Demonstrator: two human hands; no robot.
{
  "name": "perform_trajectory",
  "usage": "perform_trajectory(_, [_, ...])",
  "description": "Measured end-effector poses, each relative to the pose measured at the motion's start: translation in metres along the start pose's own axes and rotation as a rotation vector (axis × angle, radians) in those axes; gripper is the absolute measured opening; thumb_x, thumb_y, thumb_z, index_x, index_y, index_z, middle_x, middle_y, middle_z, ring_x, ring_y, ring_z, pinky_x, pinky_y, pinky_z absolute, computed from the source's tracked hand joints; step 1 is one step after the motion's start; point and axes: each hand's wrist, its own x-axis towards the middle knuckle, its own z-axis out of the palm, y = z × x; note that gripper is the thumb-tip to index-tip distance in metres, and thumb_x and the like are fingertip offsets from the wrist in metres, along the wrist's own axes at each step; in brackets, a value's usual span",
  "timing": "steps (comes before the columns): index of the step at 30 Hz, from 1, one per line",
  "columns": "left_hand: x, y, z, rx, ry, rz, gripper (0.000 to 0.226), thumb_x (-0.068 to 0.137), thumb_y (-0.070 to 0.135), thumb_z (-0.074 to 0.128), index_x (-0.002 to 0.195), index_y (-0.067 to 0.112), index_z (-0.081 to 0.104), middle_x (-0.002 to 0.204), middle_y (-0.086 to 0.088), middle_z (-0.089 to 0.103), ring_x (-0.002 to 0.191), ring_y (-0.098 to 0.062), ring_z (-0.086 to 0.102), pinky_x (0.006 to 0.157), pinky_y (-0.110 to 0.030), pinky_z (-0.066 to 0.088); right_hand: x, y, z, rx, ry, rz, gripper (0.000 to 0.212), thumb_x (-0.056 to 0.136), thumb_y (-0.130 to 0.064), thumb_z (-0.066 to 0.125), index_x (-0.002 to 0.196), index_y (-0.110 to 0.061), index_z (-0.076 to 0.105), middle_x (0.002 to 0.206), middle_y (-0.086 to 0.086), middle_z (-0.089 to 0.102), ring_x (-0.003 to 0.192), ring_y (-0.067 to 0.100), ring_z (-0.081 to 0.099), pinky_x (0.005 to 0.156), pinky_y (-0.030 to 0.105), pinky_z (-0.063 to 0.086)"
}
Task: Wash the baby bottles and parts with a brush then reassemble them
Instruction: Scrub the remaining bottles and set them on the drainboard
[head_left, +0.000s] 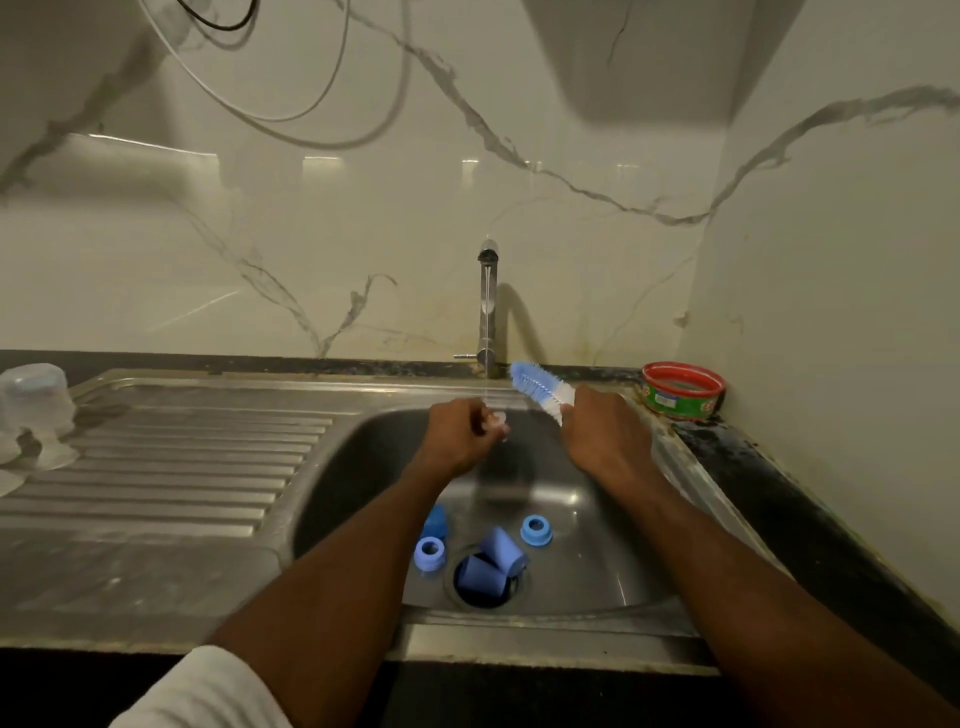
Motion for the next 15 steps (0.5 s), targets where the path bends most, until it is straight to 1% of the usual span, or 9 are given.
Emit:
perform_trajectory(2, [-0.002,-0.001,0.003,0.079,-0.014,0.005,0.019,0.087,0.033,0.078,0.092,0.017,0.068,0.082,0.003,0.067,0.078,-0.008,0.064,0.067,-0.018,0.045,0.0,0.002,0.0,0.009,0.016,0.015,0.031,0.098,-0.031,0.063,0.124,-0.014,0.062,0.117,0.01,0.068,0.1,0.027,0.066,0.083,0.038,0.054])
perform_trajectory(4, [0.0,-0.002,0.002,0.09,0.038,0.034,0.019,0.086,0.031,0.079,0.093,0.019,0.065,0.085,0.004,0.067,0.08,-0.007,0.064,0.071,-0.019,0.045,-0.001,0.002,0.0,0.004,0.022,0.015,0.031,0.098,-0.032,0.062,0.124,-0.015,0.062,0.117,0.01,0.068,0.1,0.027,0.066,0.08,0.036,0.053])
perform_trajectory(5, [0.002,-0.002,0.0,0.087,0.051,0.042,0.021,0.086,0.029,0.079,0.097,0.02,0.063,0.087,0.005,0.068,0.081,-0.006,0.064,0.071,-0.018,0.046,-0.001,0.003,0.001,0.008,0.021,0.01,0.031,0.098,-0.032,0.062,0.123,-0.015,0.063,0.117,0.01,0.068,0.1,0.027,0.066,0.079,0.036,0.053])
perform_trajectory(7, [0.004,-0.001,-0.003,0.044,0.05,0.01,0.036,0.085,0.026,0.081,0.111,0.02,0.057,0.093,0.005,0.069,0.08,-0.002,0.064,0.067,-0.011,0.045,-0.001,0.004,0.002,0.013,0.011,0.003,0.028,0.098,-0.031,0.062,0.12,-0.014,0.064,0.115,0.01,0.069,0.098,0.026,0.066,0.081,0.038,0.054])
perform_trajectory(9, [0.006,-0.002,-0.005,0.023,0.085,-0.04,0.047,0.084,0.023,0.082,0.12,0.017,0.053,0.095,0.003,0.068,0.08,-0.002,0.064,0.065,-0.009,0.044,-0.001,0.004,0.001,0.015,0.009,0.001,0.026,0.098,-0.029,0.061,0.118,-0.014,0.065,0.114,0.009,0.069,0.097,0.027,0.066,0.083,0.039,0.054])
perform_trajectory(12, [0.011,-0.007,-0.003,0.013,0.161,-0.087,0.044,0.081,0.021,0.085,0.118,0.012,0.063,0.101,-0.003,0.073,0.088,-0.011,0.067,0.071,-0.016,0.049,-0.001,0.005,0.002,0.026,0.027,-0.001,0.025,0.097,-0.03,0.059,0.116,-0.015,0.066,0.112,0.009,0.07,0.097,0.028,0.066,0.084,0.041,0.055])
perform_trajectory(13, [0.012,-0.009,-0.003,-0.015,0.16,-0.095,0.041,0.08,0.02,0.086,0.115,0.012,0.067,0.101,-0.004,0.074,0.088,-0.011,0.069,0.073,-0.017,0.053,-0.001,0.005,0.002,0.023,0.031,-0.003,0.024,0.097,-0.03,0.058,0.115,-0.016,0.066,0.112,0.009,0.07,0.097,0.028,0.067,0.084,0.04,0.055])
perform_trajectory(15, [0.014,-0.012,-0.002,-0.07,0.147,-0.087,0.035,0.079,0.018,0.086,0.111,0.013,0.073,0.099,-0.002,0.076,0.087,-0.008,0.071,0.083,-0.022,0.057,0.0,0.006,0.003,0.017,0.037,-0.006,0.022,0.097,-0.028,0.057,0.114,-0.017,0.066,0.11,0.009,0.07,0.096,0.028,0.067,0.082,0.04,0.055])
